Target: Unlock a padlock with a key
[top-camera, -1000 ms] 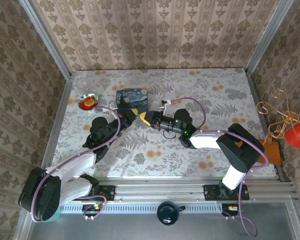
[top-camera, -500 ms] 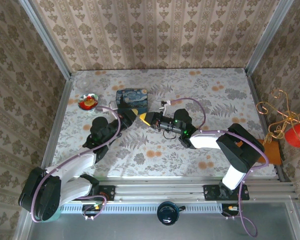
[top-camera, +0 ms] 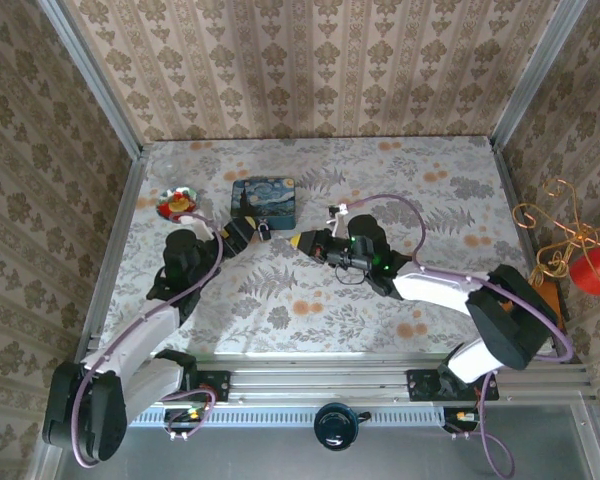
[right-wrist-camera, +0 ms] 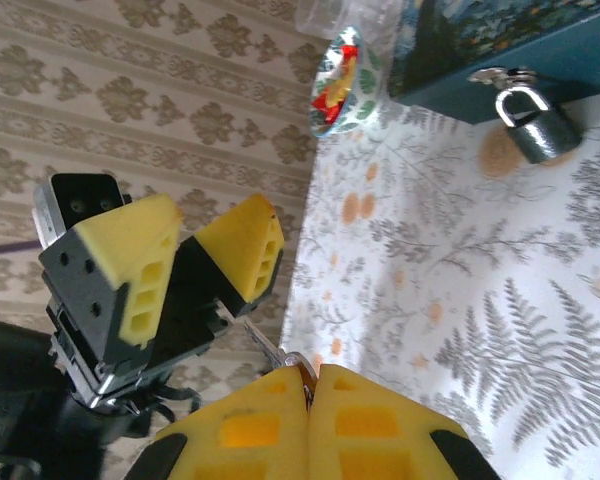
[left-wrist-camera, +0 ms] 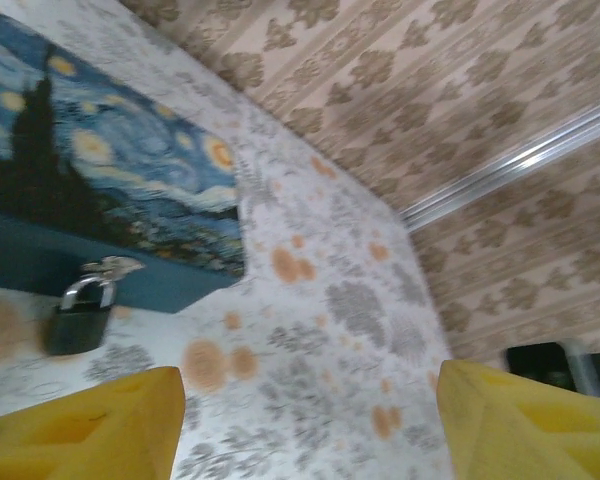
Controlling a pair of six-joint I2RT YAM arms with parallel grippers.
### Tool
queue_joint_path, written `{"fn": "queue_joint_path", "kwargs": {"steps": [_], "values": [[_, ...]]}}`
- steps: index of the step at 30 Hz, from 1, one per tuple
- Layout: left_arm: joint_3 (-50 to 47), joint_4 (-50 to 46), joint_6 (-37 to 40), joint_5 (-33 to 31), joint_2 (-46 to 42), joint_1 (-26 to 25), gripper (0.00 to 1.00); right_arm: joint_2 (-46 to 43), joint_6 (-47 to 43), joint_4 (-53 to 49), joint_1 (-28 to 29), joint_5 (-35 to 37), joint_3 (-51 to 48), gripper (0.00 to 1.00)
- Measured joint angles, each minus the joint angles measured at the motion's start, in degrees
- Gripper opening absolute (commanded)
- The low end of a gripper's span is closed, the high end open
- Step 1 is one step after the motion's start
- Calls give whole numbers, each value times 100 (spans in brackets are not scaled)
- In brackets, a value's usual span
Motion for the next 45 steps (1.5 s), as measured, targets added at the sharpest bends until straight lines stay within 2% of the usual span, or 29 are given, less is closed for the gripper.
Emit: {"fn": "queue_joint_path", "kwargs": {"steps": [5,10,17,24,30,40,45], "values": [[413,-1025,1021,-339,363,-203,72,-503,-579,-815,46,343,-39,0],[1106,-1794,1648,-964,1274,-560,71,-1078,-1128,-1467,46,664,-151,0],[2310,-2723,1950,-2000,2892,-1154,72,-1554,-1637,-1921,46,935,-319,0],[3366,-3560,1921,-2736,4201,-1263,72,-2059,-1845,-2164,46,999,-643,0],[3670,-3842,1838,-3008,4653,-1266,69,-2404,-1947,-2291,46,999,-837,0],[4474,-4146,1843,-3093,5359,-1266,61,-2503,-1954,-2332,44,992,-1016,0],[4870,-4330,1843,-3091,5661,-1325,60,-2555,-1956,-2398,46,992,-1021,0]]}}
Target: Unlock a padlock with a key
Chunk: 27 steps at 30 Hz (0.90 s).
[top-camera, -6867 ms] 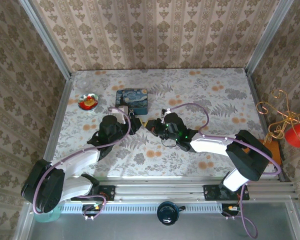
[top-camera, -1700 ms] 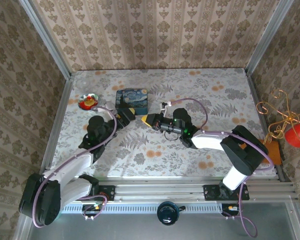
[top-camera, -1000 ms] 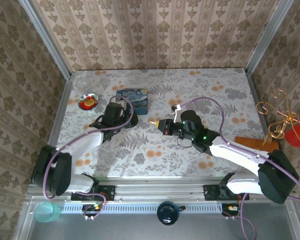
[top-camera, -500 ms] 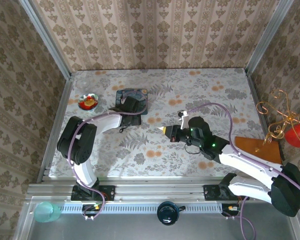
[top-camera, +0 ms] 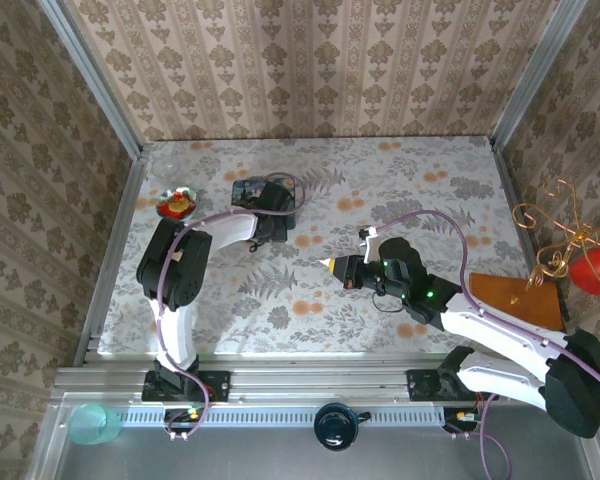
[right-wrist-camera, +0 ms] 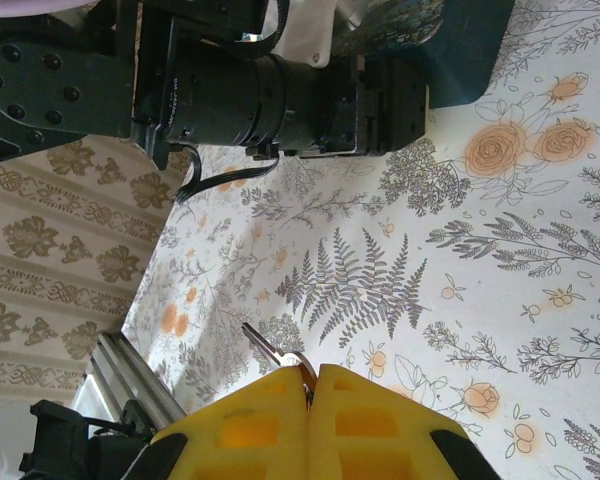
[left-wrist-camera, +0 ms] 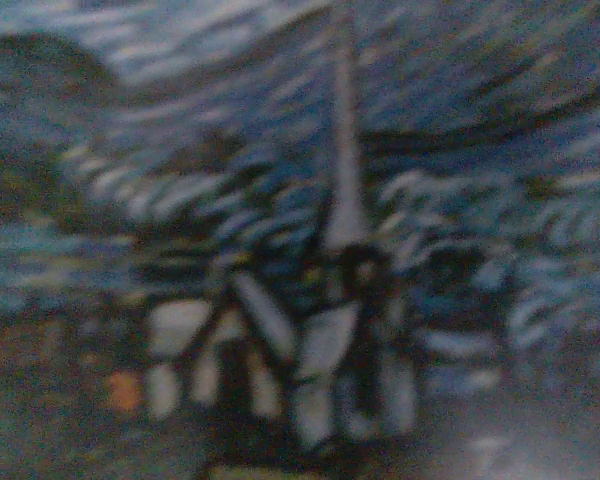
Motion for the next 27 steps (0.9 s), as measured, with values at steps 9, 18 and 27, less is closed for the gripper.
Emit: {"fn": "queue_joint_path", "kwargs": {"steps": [9,18,27], "values": [[-129,214,-103,85,-44,-105,63,-33,2,-20,-2,2,0,0],[-2057,1753,-356,678,-1307,149,73,42,9,-20,-2,0,0,0],[-2625,3289,-323,1547,-1298,693,62,87,55,-37,-2,2,0,0]]}}
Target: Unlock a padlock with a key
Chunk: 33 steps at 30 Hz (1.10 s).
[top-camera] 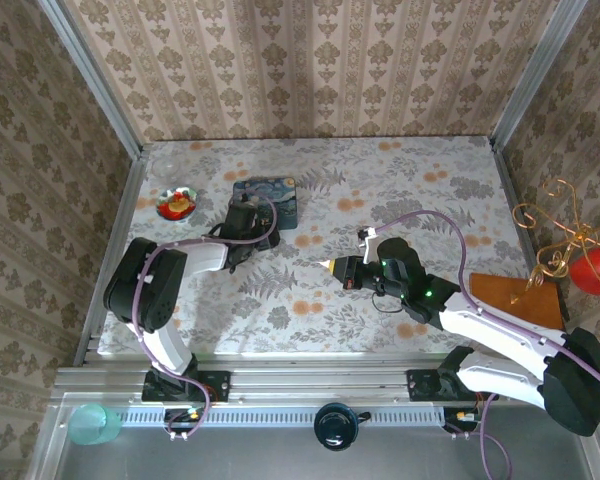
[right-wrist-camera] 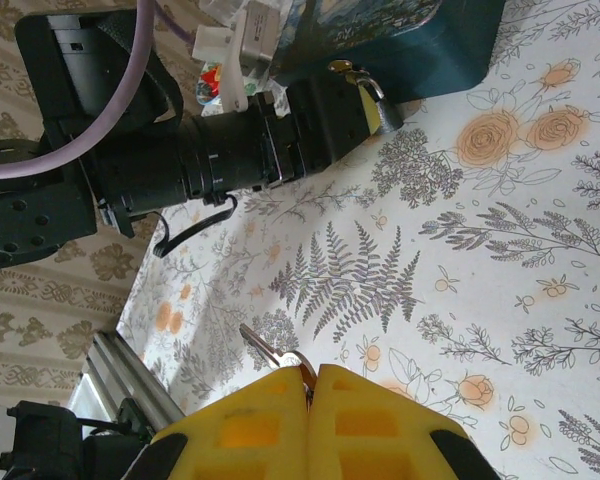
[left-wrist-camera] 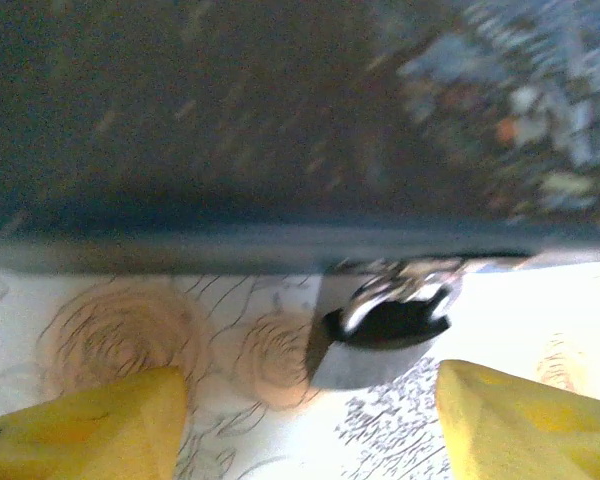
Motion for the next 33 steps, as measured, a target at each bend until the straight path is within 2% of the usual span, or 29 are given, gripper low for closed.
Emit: {"fn": "queue_joint_path", "kwargs": {"steps": [5,15,20,25,33], "values": [[46,459,116,345,315,142,54,4,13,-2,0,0,0,0],[278,584,199,553,590,229,35,116,20,-4,0,-2,0,0],[280,660,216,629,634,125,32,125,17,-2,0,0,0,0],[280,634,293,599,632,-15,23,269,20,-11,2,0,2,0],[214,564,260,573,450,-17,14,614,146,-308,-2,2,151,0]]}}
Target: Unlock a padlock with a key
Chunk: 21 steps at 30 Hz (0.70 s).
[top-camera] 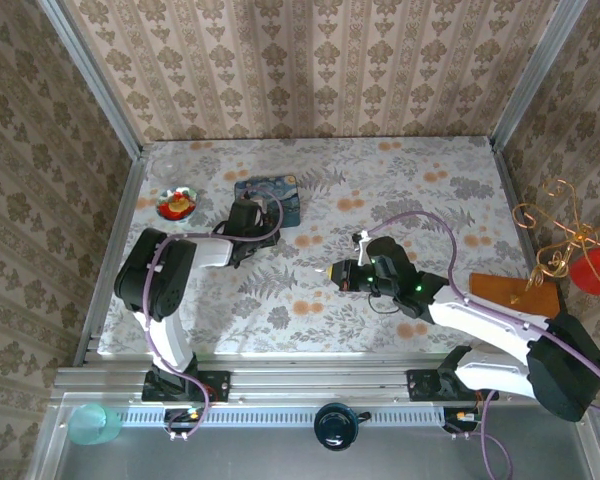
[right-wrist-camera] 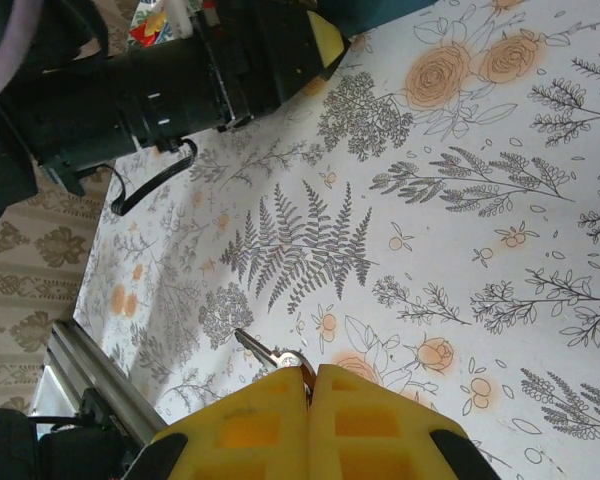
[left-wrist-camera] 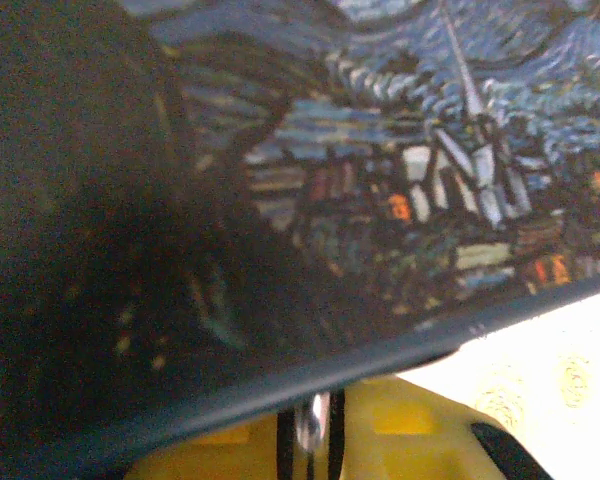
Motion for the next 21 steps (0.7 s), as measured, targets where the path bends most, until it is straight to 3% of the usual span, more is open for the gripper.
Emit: {"fn": "queue_joint_path", "kwargs": {"steps": [6,13,21], "values": [[-142,-44,-76,17,-232,-24,12,278,177,9,-157,-72,90,0],[-503,-35,-457,293,-549,-247,10,702,509,197,-752,-533,111,0],[-1191,214,-1139,632,-1099,-339,10,1384,765,734,-780,-879,275,0]]}}
